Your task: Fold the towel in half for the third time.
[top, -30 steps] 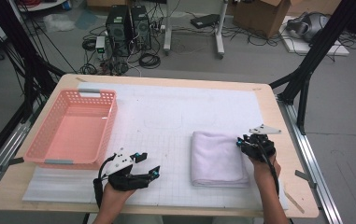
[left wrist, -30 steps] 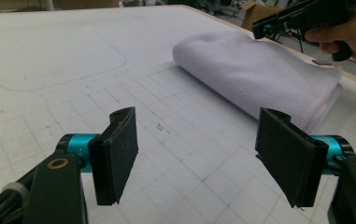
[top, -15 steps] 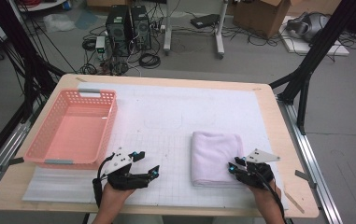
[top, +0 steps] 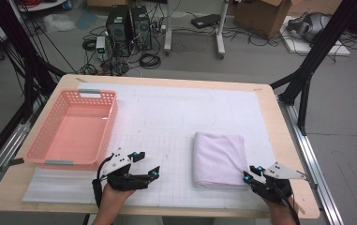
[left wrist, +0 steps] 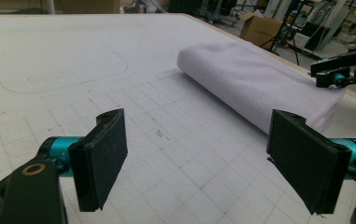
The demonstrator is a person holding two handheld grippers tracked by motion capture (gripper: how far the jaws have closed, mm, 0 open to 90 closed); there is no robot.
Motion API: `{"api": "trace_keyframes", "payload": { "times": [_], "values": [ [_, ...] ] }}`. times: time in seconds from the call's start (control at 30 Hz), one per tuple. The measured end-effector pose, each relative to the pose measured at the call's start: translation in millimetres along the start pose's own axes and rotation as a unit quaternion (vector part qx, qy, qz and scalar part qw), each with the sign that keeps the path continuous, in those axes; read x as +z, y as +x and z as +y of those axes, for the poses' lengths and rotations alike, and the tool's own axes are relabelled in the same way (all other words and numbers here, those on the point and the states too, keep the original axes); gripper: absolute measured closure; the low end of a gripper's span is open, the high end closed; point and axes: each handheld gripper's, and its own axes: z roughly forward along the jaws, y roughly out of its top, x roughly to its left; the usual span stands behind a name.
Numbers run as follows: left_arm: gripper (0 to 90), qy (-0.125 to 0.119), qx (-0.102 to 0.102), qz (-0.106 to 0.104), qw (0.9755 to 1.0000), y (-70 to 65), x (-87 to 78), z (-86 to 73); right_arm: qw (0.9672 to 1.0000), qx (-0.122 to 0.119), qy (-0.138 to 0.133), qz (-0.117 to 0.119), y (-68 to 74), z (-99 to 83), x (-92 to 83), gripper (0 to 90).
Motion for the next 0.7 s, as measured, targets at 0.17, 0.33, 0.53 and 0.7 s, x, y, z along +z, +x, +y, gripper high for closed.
{"api": "trace_keyframes", "payload": {
  "times": [0.17, 0.33, 0.53, 0.7],
  "values": [
    [18.0, -0.019, 0.016, -0.004, 0.9997, 0.0, 0.1, -0.2, 0.9995, 0.003, -0.03, -0.007, -0.7, -2.2, -20.0, 50.4],
    [17.5, -0.013, 0.036, 0.002, 0.9992, -3.8, 2.2, -0.5, 0.9987, 0.012, -0.04, -0.028, -8.0, -6.5, -32.7, 37.5],
    [17.9, -0.003, 0.024, 0.006, 0.9997, -3.3, 1.3, -0.4, 0.9981, 0.011, -0.045, -0.041, -14.6, -9.8, -38.2, 28.6],
    [18.1, -0.021, 0.022, 0.004, 0.9995, -2.8, -2.8, 0.5, 0.9976, 0.014, -0.054, -0.04, -15.7, -10.0, -42.6, 23.7]
  ]
}}
